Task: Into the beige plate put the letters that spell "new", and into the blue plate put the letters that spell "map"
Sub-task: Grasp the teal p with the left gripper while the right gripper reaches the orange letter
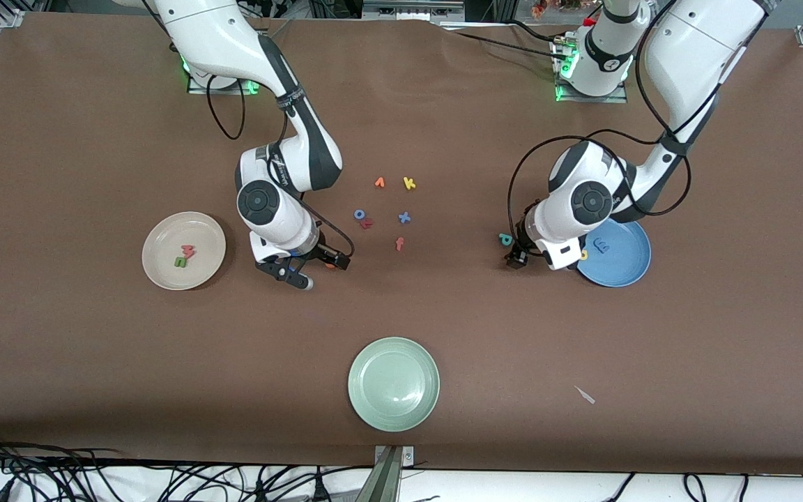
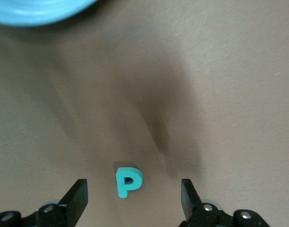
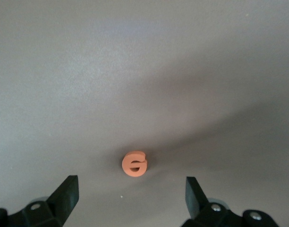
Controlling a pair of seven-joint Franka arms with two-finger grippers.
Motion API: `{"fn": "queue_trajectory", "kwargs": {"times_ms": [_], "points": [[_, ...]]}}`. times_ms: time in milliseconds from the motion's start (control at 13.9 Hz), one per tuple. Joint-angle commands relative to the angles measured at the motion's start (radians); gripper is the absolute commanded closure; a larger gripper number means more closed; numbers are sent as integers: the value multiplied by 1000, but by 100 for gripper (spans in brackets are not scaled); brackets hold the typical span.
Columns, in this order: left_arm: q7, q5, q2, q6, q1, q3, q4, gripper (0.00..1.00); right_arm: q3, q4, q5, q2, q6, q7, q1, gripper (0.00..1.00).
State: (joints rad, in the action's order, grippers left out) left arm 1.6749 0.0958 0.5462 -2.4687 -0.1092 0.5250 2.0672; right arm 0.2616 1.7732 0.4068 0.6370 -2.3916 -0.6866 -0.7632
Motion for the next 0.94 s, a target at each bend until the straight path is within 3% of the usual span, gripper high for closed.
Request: {"fn": "queue_trajectory", "kwargs": {"times_ms": [0, 144, 288, 504, 720, 864], "points": [[25, 1, -17, -48, 16, 0, 37, 15, -18, 20, 23, 3, -35, -7, 1, 2], [25, 1, -9, -96, 16, -2, 63, 21, -18, 20, 21, 10, -40, -8, 1, 2], [25, 4, 4, -114, 17, -3, 68, 22, -19, 20, 21, 24, -40, -7, -5, 6], [25, 4, 12, -122, 17, -3, 67, 39, -19, 19, 23, 36, -41, -7, -7, 16], [25, 47, 27, -133, 14, -13, 68, 52, -19, 19, 23, 38, -41, -2, -10, 47], [25, 48, 27, -133, 13, -14, 67, 66, -19, 19, 23, 39, -43, 1, -10, 51]]}}
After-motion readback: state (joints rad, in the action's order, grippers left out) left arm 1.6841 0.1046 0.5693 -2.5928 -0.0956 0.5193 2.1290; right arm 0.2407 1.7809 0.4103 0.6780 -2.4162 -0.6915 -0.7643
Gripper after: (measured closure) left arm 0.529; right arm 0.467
